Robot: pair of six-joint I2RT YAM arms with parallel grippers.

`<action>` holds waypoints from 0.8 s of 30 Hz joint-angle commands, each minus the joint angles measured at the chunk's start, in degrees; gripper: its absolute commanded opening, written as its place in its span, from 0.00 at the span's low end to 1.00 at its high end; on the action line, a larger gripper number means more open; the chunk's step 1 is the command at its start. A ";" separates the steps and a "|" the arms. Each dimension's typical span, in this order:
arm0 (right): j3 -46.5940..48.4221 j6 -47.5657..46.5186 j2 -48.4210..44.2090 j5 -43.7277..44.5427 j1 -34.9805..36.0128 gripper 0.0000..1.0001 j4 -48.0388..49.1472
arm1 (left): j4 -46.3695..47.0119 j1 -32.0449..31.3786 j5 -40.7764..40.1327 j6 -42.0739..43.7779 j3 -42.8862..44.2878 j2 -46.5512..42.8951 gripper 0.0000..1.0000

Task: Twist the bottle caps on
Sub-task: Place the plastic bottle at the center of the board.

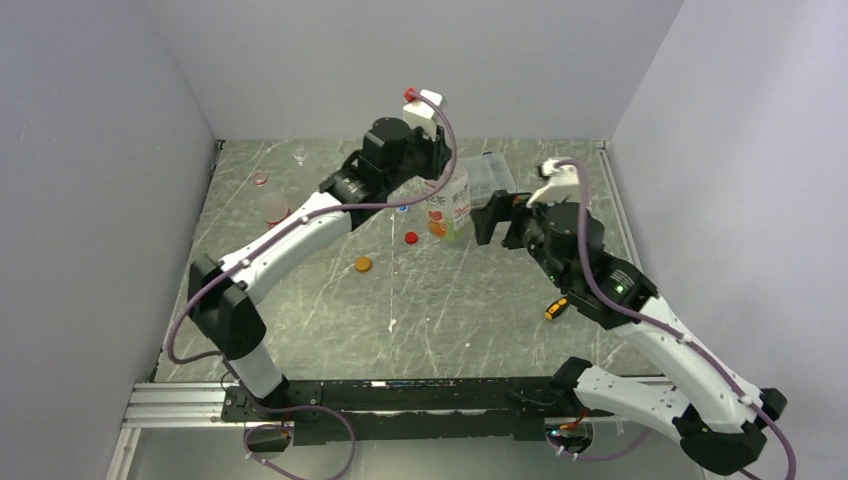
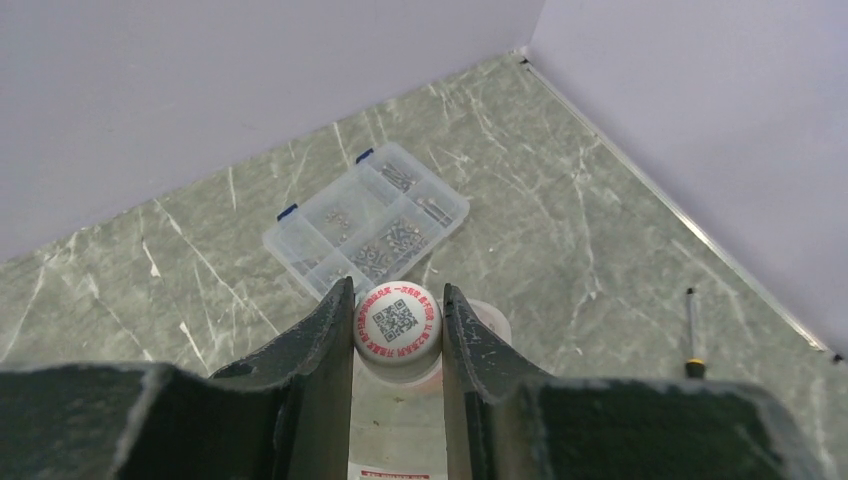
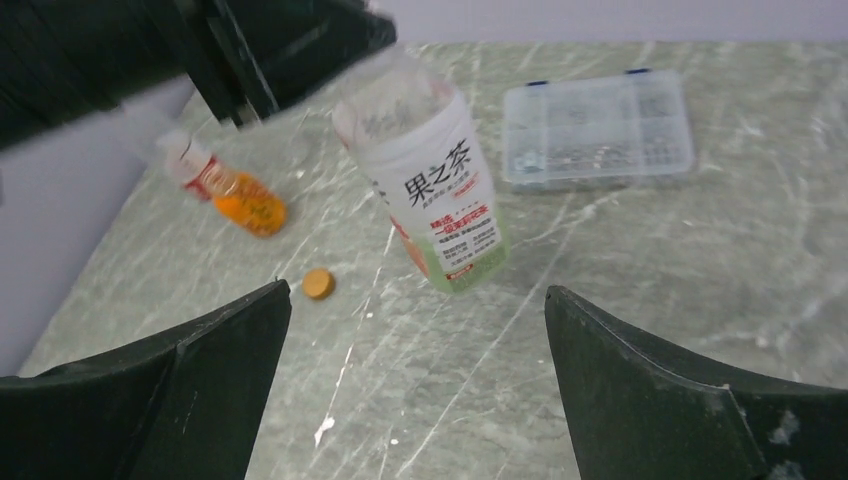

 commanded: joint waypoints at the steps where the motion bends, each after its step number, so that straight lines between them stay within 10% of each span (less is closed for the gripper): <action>1: 3.07 8.02 -3.73 14.05 -0.52 1.00 -7.29 | 19.12 -2.06 0.05 5.55 -3.58 3.42 0.00; 14: 20.44 3.07 2.89 14.59 -9.16 1.00 -14.37 | 51.25 -7.71 3.29 15.92 -12.38 16.04 0.00; 24: 24.34 2.51 7.09 -5.03 -22.55 1.00 -15.84 | 47.47 -8.16 4.98 15.72 -7.55 21.57 0.00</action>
